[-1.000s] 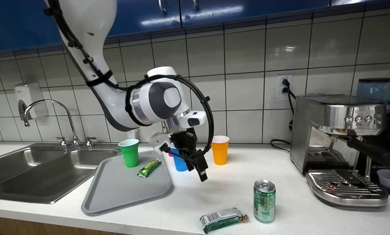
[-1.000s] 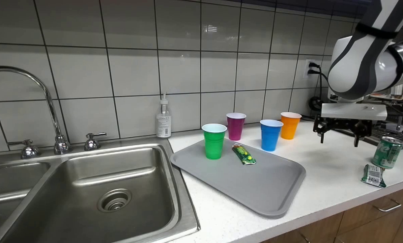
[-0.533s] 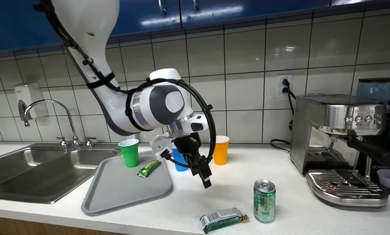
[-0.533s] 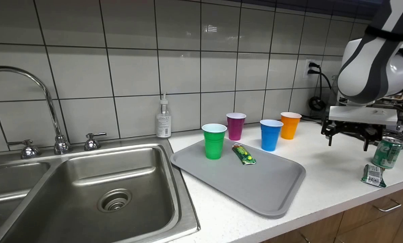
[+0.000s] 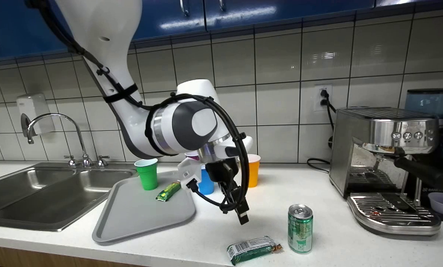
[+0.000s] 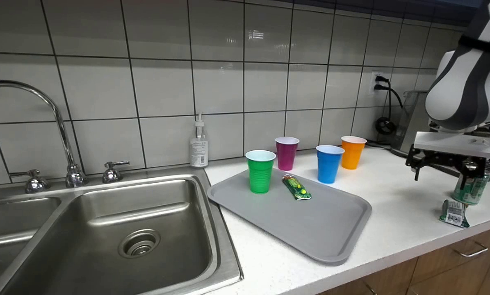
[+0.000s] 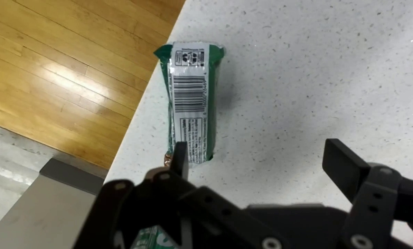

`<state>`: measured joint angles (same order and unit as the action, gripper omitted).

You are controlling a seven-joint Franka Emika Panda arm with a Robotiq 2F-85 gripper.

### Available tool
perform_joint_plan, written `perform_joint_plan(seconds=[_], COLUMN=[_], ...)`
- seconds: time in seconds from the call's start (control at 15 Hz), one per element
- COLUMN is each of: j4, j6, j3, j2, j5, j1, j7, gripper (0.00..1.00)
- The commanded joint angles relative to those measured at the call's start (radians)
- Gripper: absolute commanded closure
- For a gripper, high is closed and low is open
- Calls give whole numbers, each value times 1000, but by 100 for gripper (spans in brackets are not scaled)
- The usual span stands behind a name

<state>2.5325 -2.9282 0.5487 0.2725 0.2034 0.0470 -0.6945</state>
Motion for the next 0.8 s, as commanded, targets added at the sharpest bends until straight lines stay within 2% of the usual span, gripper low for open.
perform_joint_plan(seconds=[0.0, 0.4, 0.73], j4=[41, 43, 2], j6=[-40, -64, -51], j3=[-15, -34, -96], j2=[-26, 6, 56], j5=[-58, -173, -280], j1=[-44, -98, -145], j7=[31, 74, 116], gripper=[0, 0, 0])
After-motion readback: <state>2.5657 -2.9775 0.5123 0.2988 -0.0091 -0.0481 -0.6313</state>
